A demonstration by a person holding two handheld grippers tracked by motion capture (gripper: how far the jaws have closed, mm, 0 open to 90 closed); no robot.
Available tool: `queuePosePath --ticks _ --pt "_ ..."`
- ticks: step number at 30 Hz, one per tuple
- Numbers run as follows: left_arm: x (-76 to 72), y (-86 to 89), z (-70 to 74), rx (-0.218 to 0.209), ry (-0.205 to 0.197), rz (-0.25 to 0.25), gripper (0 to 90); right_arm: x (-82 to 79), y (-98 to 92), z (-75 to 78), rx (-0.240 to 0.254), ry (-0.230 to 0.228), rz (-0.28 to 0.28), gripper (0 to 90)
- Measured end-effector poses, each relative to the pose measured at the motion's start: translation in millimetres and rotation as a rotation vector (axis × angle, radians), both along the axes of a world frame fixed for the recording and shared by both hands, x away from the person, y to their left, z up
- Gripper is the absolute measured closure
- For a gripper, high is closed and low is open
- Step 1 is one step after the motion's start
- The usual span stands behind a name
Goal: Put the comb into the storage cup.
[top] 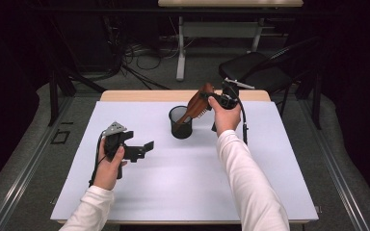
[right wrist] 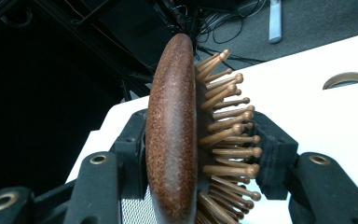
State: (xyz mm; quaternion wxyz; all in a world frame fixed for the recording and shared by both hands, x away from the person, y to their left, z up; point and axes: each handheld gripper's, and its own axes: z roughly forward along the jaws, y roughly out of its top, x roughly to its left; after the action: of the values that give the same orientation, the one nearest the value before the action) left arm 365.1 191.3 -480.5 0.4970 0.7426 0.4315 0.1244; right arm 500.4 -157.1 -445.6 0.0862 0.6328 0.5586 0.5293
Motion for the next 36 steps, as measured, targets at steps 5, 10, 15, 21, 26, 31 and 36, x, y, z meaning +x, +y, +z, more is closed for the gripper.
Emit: queuePosePath --ticks 5,10,15,21,26,31,36 --pt "0.0 0.2 0.2 -0.001 0.000 0.002 0.5 0.5 -0.6 -0.1 0.010 0.005 0.006 46.0" --pt "0.1 0.2 0.1 -0.001 -0.001 0.002 0.5 0.7 -1.9 0.2 0.016 0.011 0.002 45.5" --pt "-0.2 0.2 0.2 -0.003 0.001 0.003 0.5 0.8 -2.5 0.4 0.015 -0.006 0.004 44.3" --pt "0.0 0.2 0.1 -0.002 0.000 0.002 0.5 0.1 -4.6 2.9 0.016 -0.028 -0.004 42.8" --pt "0.1 -0.2 -0.1 -0.003 0.001 0.002 0.5 0.5 -4.5 2.2 -0.001 -0.016 0.004 37.8" --pt "0.2 -0.2 -0.3 -0.002 0.003 0.002 0.5 1.1 -3.3 1.6 -0.029 -0.031 0.001 27.4" --pt "0.2 -0.3 -0.3 -0.003 0.003 0.002 0.5 0.8 -3.6 3.1 -0.048 -0.051 -0.009 18.9"
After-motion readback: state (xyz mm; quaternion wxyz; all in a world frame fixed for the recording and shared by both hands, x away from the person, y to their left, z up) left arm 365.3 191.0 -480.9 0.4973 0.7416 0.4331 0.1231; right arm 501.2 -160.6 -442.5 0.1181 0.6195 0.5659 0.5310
